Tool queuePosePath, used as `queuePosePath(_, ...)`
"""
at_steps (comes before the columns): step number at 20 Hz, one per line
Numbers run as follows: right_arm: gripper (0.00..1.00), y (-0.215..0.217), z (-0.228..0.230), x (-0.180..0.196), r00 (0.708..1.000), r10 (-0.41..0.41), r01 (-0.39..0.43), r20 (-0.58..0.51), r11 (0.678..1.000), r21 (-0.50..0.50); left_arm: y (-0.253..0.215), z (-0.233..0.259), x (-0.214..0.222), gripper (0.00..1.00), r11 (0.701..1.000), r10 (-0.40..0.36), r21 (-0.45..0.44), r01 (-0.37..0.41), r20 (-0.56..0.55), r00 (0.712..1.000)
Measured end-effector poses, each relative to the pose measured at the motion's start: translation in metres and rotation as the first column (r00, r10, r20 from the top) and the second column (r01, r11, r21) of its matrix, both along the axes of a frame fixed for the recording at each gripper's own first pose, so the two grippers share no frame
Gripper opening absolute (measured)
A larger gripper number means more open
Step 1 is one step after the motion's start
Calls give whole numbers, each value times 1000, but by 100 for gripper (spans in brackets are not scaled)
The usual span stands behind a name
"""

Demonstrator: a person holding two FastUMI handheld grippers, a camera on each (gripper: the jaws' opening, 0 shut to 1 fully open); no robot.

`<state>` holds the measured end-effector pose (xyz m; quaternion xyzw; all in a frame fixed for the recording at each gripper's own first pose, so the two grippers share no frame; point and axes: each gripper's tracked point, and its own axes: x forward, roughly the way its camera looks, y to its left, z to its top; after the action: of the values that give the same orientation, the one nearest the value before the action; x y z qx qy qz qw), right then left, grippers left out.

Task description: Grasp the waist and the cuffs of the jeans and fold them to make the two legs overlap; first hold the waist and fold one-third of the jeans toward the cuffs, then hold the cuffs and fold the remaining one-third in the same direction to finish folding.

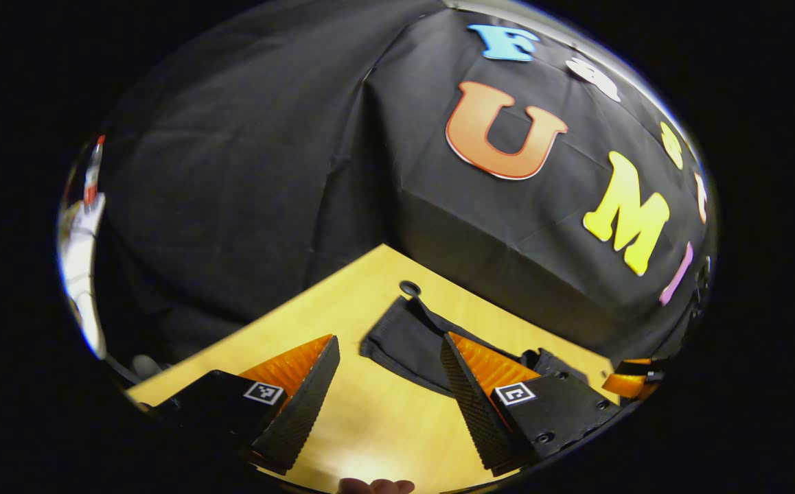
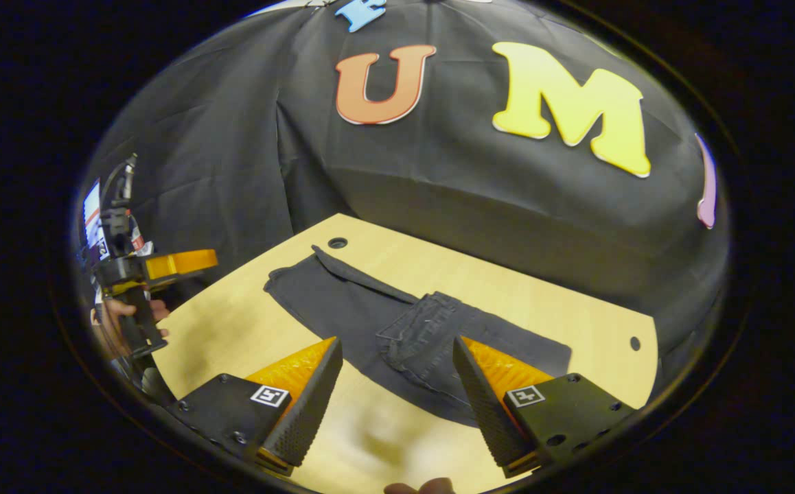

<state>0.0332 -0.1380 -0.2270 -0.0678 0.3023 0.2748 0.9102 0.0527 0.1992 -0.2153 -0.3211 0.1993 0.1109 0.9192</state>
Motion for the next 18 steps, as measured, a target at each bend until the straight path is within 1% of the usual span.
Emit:
queuePosePath(1,99,-14,8,-4,1000,-5,5,4,1000,-7,-5,-9,8,96,993,8,-116,-8,-1,1000)
queuePosePath(2,99,-30,17,-7,1000,-15,15,5,1000,-21,-10,-19,17,96,974,29,-224,-29,-4,1000)
queuePosePath(3,99,-50,25,-6,999,-40,41,15,999,-37,-8,-32,21,96,949,59,-310,-62,-21,998)
queuePosePath(4,99,-69,32,-5,997,-74,75,20,996,-45,-9,-43,24,97,916,88,-389,-95,-38,995)
queuePosePath(7,99,-121,43,-9,984,-180,181,13,982,-53,-4,-76,37,96,831,142,-529,-172,-99,985)
queuePosePath(8,99,-137,45,-9,978,-209,210,26,975,-70,-3,-82,41,100,801,150,-568,-191,-118,982)
queuePosePath(9,99,-153,46,-8,970,-238,242,49,965,-101,-1,-87,44,100,777,154,-597,-202,-131,979)
queuePosePath(10,99,-166,49,-9,963,-260,266,64,957,-117,2,-88,47,96,753,163,-624,-210,-132,978)
queuePosePath(11,99,-172,50,-12,958,-279,285,67,951,-118,8,-91,46,96,738,175,-635,-228,-146,974)
queuePosePath(12,99,-175,52,-14,954,-292,298,61,948,-112,11,-89,52,96,722,183,-654,-227,-136,974)
queuePosePath(13,99,-176,55,-17,953,-297,302,62,947,-107,14,-91,56,96,714,187,-662,-230,-136,973)
queuePosePath(15,99,-183,58,-16,950,-296,307,96,943,-133,13,-96,72,96,704,193,-668,-242,-149,970)
queuePosePath(18,99,-177,58,-18,956,-268,284,120,948,-147,15,-98,85,96,693,211,-671,-263,-160,964)
